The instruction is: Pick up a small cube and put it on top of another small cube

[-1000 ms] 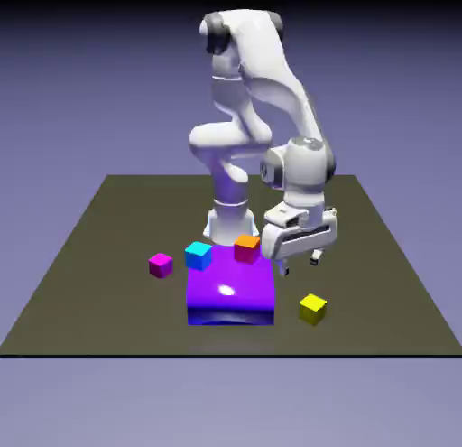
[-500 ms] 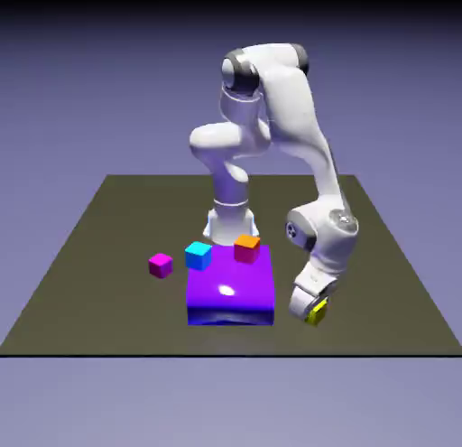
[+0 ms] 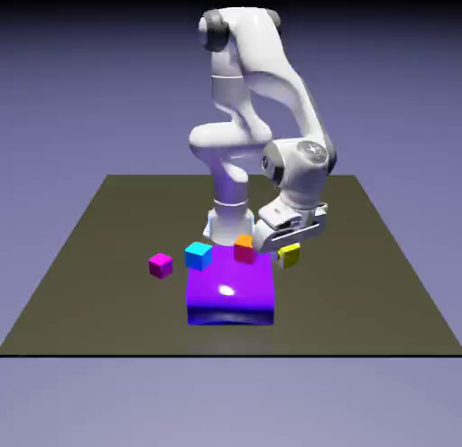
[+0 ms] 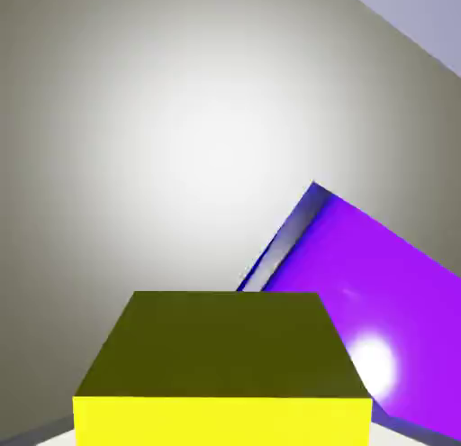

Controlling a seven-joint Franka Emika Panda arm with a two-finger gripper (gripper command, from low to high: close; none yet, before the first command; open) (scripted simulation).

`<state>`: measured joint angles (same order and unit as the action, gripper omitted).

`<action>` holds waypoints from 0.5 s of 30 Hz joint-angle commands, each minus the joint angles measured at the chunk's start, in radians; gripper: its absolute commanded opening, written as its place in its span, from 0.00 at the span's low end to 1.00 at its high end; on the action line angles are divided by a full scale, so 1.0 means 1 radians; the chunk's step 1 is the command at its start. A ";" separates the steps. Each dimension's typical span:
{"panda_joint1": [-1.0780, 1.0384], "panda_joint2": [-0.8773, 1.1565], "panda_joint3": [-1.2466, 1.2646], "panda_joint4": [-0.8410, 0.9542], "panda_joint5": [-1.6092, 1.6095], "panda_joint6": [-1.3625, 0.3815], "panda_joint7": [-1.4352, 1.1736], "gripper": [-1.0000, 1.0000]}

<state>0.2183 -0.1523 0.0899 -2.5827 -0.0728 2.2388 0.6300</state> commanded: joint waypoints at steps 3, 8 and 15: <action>-0.030 -0.109 -0.011 -0.057 0.020 -0.052 0.020 0.00; -0.079 -0.290 -0.030 -0.151 0.060 -0.139 0.050 0.00; -0.109 -0.326 -0.040 -0.267 0.082 -0.060 0.069 0.00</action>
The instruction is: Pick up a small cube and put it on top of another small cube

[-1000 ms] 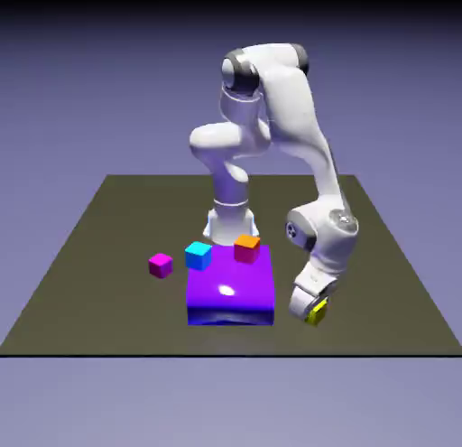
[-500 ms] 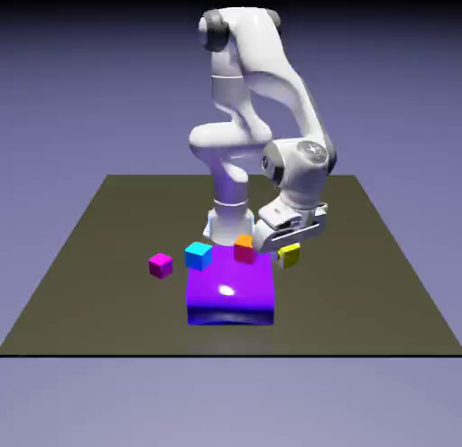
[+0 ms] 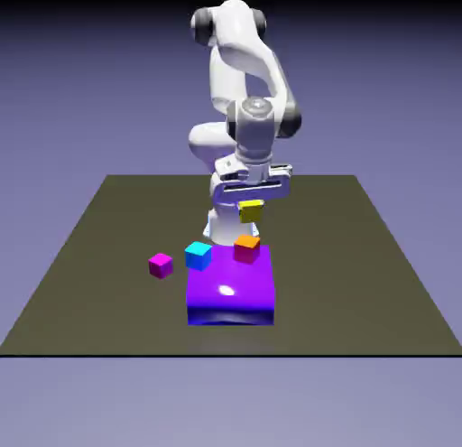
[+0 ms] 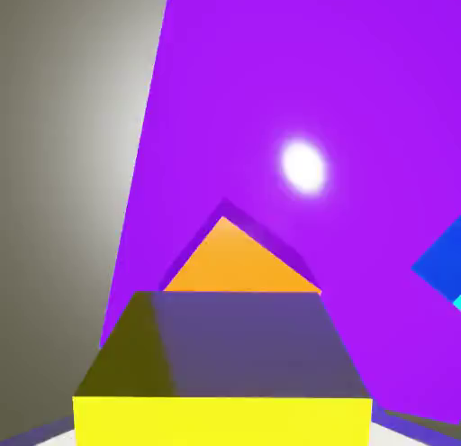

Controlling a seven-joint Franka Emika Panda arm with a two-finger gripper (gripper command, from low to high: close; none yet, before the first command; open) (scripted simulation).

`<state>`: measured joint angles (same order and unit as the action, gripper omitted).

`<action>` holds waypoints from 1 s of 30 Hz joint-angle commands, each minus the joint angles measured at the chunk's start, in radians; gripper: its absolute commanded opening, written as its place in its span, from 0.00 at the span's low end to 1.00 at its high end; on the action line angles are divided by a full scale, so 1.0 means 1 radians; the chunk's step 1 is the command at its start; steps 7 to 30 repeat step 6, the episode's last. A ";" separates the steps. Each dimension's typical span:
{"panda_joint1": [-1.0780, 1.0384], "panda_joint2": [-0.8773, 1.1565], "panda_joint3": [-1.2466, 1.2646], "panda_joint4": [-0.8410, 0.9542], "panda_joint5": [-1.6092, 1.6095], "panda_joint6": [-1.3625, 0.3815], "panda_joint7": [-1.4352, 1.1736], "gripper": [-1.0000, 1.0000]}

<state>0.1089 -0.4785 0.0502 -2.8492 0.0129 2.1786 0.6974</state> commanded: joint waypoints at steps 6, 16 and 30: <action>-0.001 0.037 0.001 -0.030 -0.004 0.067 0.003 1.00; -0.001 0.037 0.001 -0.030 -0.004 0.067 0.003 1.00; -0.001 0.037 0.001 -0.030 -0.004 0.067 0.003 1.00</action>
